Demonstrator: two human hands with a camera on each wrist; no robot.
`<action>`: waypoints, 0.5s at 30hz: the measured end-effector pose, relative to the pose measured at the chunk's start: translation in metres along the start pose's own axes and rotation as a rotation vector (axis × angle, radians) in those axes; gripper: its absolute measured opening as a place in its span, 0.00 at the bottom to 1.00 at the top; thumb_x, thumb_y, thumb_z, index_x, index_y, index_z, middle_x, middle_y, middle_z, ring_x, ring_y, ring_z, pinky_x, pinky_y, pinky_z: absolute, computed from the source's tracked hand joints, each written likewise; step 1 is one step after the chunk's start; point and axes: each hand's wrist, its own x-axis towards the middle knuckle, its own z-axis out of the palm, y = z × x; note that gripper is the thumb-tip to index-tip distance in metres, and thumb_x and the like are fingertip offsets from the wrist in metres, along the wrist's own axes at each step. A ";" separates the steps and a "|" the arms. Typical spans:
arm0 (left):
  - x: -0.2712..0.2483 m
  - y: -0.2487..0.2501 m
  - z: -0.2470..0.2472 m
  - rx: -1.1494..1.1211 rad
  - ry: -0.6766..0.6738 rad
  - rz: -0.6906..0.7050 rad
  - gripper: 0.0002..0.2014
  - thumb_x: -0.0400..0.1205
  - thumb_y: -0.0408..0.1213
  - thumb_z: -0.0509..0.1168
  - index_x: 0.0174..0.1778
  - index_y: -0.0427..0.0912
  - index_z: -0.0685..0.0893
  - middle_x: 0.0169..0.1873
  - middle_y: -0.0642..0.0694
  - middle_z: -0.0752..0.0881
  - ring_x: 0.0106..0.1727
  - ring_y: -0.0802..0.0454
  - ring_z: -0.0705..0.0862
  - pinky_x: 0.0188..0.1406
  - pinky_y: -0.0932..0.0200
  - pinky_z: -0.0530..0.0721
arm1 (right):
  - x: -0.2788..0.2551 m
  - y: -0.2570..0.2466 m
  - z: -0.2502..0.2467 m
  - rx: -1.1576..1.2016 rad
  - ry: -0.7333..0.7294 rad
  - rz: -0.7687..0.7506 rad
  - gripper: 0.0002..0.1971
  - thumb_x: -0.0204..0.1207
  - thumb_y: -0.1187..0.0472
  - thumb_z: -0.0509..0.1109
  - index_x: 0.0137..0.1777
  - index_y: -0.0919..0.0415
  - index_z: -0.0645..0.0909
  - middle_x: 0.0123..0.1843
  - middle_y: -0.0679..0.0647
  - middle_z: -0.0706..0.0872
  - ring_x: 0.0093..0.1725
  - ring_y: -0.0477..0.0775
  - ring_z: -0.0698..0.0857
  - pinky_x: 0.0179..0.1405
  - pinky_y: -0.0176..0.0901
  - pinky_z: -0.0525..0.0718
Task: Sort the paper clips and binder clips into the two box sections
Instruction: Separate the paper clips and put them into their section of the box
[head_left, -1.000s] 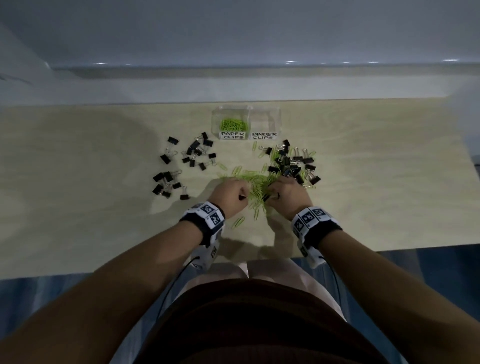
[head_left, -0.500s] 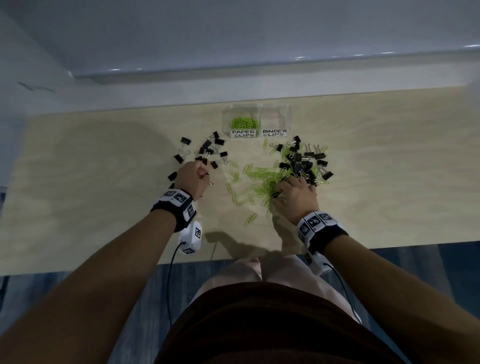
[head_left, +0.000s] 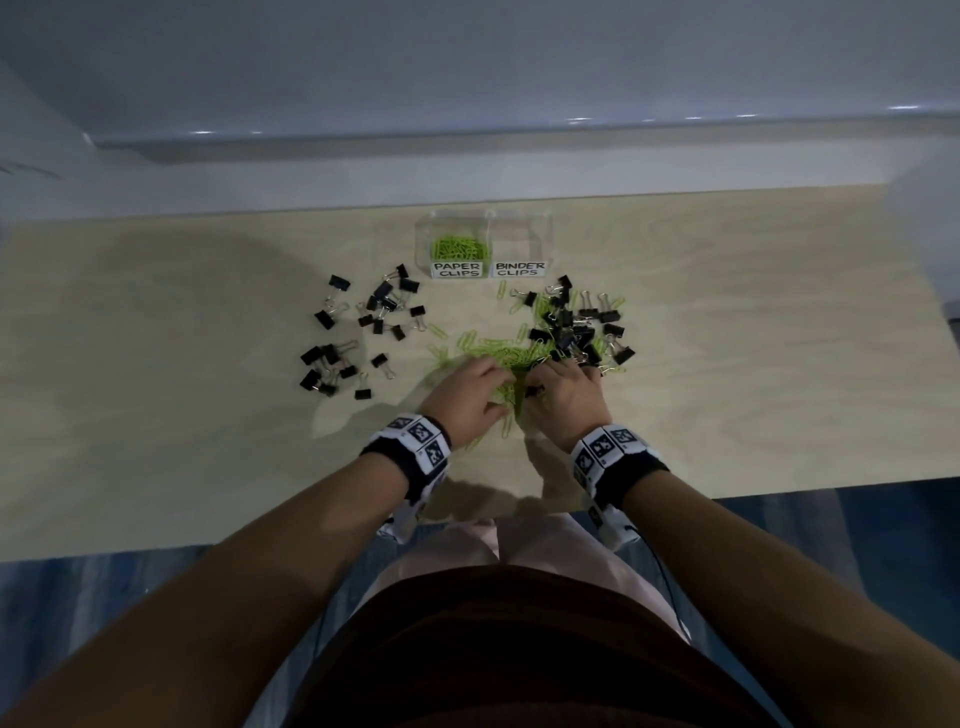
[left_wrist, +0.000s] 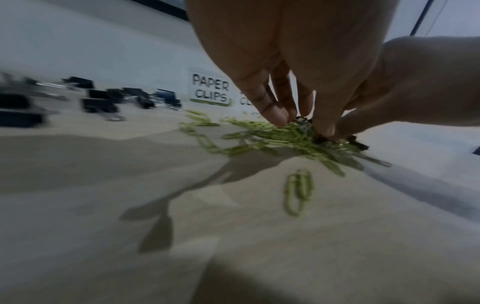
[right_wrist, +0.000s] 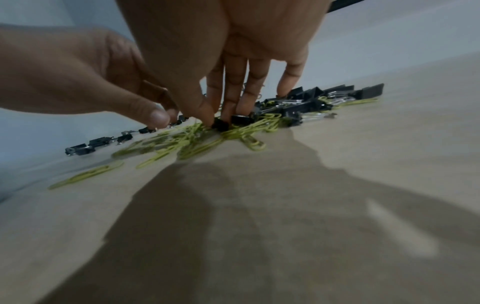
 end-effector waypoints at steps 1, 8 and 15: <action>0.006 0.007 0.004 -0.006 -0.005 0.007 0.19 0.78 0.38 0.69 0.64 0.38 0.79 0.59 0.43 0.78 0.59 0.47 0.76 0.58 0.53 0.77 | -0.001 0.004 -0.001 0.022 0.016 -0.014 0.08 0.67 0.60 0.70 0.46 0.58 0.83 0.45 0.54 0.87 0.49 0.60 0.82 0.50 0.54 0.70; 0.031 0.019 0.018 -0.023 0.003 -0.066 0.18 0.78 0.41 0.69 0.62 0.42 0.79 0.60 0.45 0.78 0.62 0.47 0.76 0.60 0.52 0.78 | -0.003 0.035 -0.010 0.257 0.123 -0.020 0.07 0.71 0.65 0.69 0.48 0.57 0.83 0.40 0.51 0.90 0.41 0.54 0.86 0.46 0.55 0.84; 0.040 0.032 0.025 0.011 -0.015 -0.009 0.14 0.79 0.40 0.68 0.58 0.39 0.82 0.55 0.44 0.79 0.59 0.46 0.75 0.53 0.53 0.78 | -0.006 0.055 -0.021 0.290 0.224 0.034 0.08 0.68 0.71 0.70 0.45 0.61 0.85 0.42 0.54 0.87 0.42 0.55 0.84 0.44 0.48 0.84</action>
